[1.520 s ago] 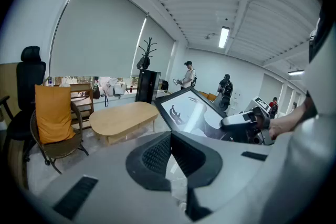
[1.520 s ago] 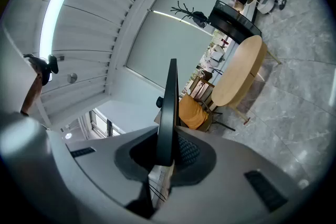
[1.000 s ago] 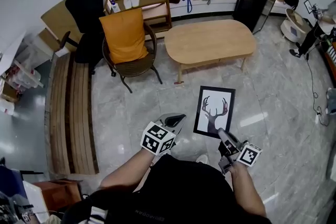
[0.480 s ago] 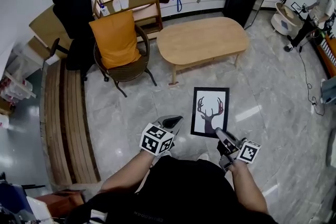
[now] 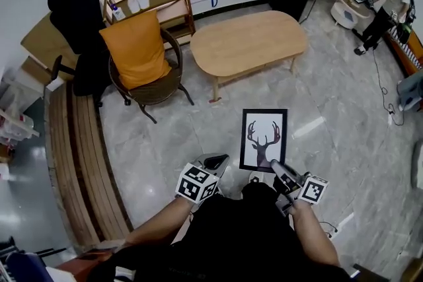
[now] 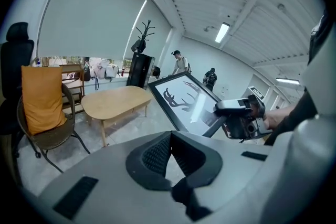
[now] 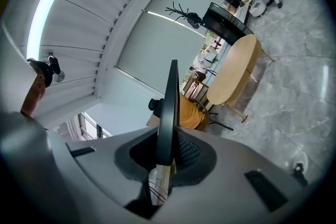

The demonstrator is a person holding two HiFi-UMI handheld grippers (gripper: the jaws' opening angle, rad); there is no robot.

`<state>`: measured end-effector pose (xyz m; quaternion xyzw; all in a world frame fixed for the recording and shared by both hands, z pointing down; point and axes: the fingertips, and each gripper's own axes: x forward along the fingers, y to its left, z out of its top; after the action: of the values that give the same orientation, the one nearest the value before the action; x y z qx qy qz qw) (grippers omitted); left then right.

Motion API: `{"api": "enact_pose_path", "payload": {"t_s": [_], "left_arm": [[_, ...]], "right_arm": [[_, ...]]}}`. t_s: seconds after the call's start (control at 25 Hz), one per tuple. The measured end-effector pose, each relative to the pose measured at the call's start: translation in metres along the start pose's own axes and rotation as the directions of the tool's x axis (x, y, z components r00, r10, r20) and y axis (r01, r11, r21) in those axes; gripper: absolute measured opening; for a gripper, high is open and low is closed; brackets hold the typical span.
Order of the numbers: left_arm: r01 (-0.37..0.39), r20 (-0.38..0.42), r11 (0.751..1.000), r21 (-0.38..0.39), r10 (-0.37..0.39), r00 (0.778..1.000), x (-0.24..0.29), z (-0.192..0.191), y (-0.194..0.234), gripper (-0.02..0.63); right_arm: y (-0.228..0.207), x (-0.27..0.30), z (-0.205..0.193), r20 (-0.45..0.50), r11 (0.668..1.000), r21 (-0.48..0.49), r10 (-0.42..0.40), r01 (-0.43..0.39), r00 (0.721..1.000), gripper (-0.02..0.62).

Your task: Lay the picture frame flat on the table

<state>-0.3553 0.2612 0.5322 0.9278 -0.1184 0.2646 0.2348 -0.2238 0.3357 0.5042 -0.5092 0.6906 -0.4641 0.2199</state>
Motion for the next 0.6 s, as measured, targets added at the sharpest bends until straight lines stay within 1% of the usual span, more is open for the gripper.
{"api": "enact_pose_path", "payload": {"t_s": [0.12,0.28,0.4,0.52,0.6], "left_arm": [[0.004,0.031,1.0,-0.016,-0.004,1.0,0.01,0.014,0.009,0.0],[-0.027,0.058,1.0,-0.015,0.028,0.998,0.023,0.043,0.028,0.0],[-0.071,0.077,0.997,-0.02,0.073,0.994,0.03,0.068,0.047,0.0],[-0.126,0.072,0.992,-0.012,0.127,0.989,0.044,0.077,0.065,0.0],[-0.15,0.063,0.988,-0.022,0.151,0.986,0.062,0.086,0.075,0.0]], "right_arm": [[-0.008,0.009,0.01,-0.021,1.0,-0.002,-0.013,0.013,1.0,0.031],[-0.021,0.029,0.036,-0.036,1.0,0.001,-0.001,0.001,0.999,0.031],[-0.035,0.053,0.068,-0.042,0.999,0.002,0.04,-0.04,0.998,0.031],[-0.052,0.076,0.096,-0.048,0.996,-0.002,0.094,-0.094,0.994,0.031],[-0.062,0.088,0.118,-0.055,0.992,-0.009,0.126,-0.127,0.99,0.031]]}}
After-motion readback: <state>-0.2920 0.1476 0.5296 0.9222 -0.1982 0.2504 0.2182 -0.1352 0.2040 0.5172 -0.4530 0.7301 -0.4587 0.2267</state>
